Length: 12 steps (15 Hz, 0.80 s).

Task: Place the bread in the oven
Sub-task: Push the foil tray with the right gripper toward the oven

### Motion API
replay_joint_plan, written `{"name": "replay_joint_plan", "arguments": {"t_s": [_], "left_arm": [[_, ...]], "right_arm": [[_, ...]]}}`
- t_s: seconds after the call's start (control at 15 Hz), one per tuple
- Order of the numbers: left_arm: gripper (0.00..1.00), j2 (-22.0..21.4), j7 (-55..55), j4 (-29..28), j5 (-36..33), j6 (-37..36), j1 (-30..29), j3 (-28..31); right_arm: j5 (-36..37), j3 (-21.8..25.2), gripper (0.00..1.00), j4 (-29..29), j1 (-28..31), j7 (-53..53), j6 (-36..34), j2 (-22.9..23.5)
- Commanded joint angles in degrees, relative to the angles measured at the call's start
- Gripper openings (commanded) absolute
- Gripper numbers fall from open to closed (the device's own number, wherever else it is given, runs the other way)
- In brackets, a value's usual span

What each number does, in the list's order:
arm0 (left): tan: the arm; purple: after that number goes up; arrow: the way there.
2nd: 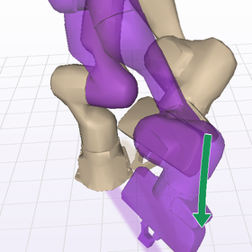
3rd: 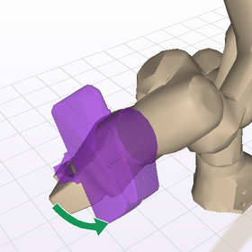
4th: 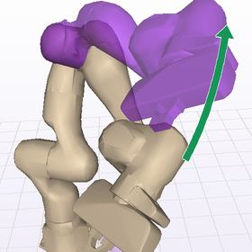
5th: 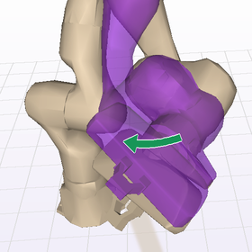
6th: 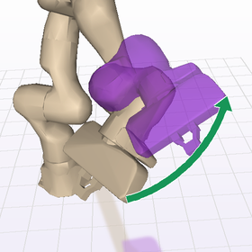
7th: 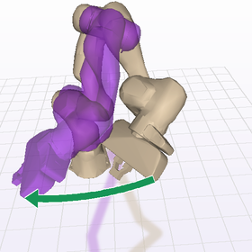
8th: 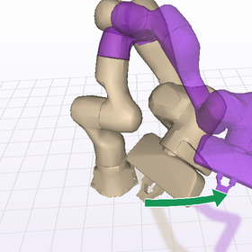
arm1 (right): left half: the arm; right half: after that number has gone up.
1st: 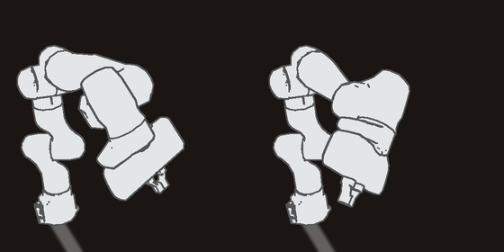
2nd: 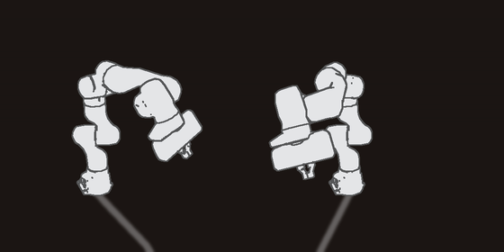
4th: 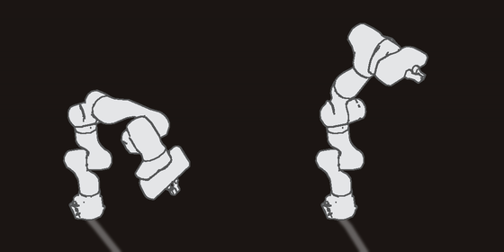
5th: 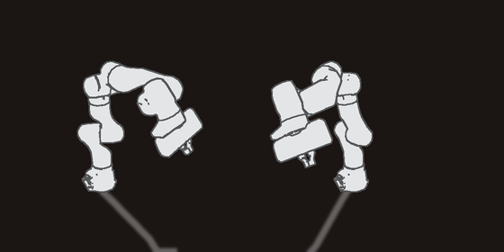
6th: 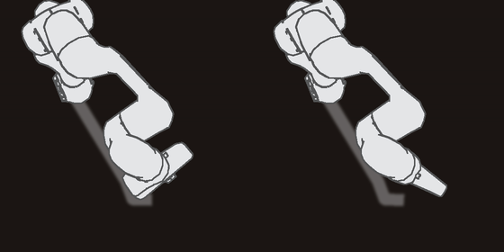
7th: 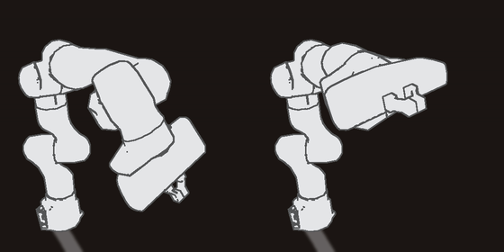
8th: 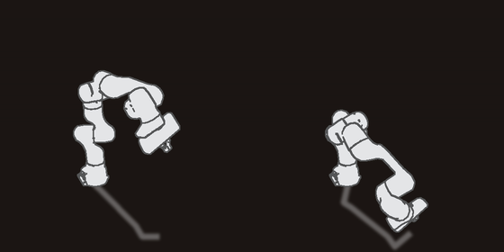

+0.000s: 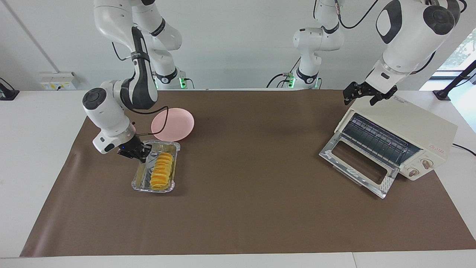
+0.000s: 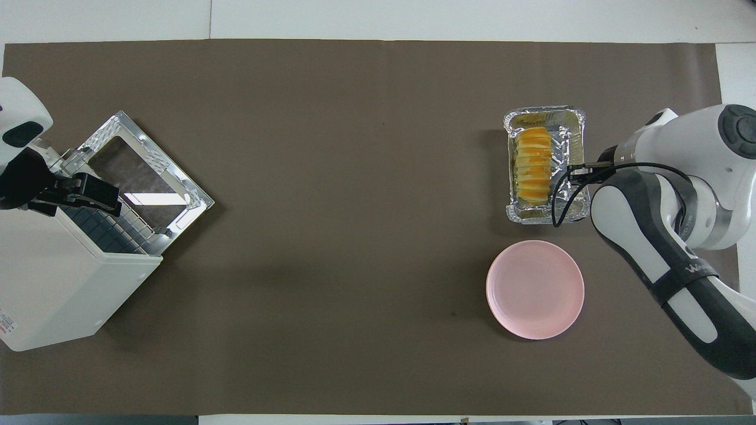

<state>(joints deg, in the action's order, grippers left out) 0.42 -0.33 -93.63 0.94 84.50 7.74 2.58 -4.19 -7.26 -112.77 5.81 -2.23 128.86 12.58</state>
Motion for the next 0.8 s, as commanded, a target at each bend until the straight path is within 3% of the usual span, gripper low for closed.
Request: {"name": "replay_joint_plan", "arguments": {"t_s": [0.0, 0.4, 0.73], "left_arm": [[1.00, -0.42, -0.37, 0.12, -1.03, 0.31, -0.71, -0.47], [1.00, -0.42, -0.37, 0.12, -1.03, 0.31, -0.71, -0.47], [1.00, -0.42, -0.37, 0.12, -1.03, 0.31, -0.71, -0.47]], "right_arm": [[-0.64, -0.30, 0.00, 6.32, -5.44, 5.72, -2.56, 1.66], [-1.87, -0.30, 0.00, 14.40, -18.89, 23.03, -0.98, 8.41], [-1.96, -0.30, 0.00, 16.62, -24.09, 29.12, 4.54, 15.45]]}}
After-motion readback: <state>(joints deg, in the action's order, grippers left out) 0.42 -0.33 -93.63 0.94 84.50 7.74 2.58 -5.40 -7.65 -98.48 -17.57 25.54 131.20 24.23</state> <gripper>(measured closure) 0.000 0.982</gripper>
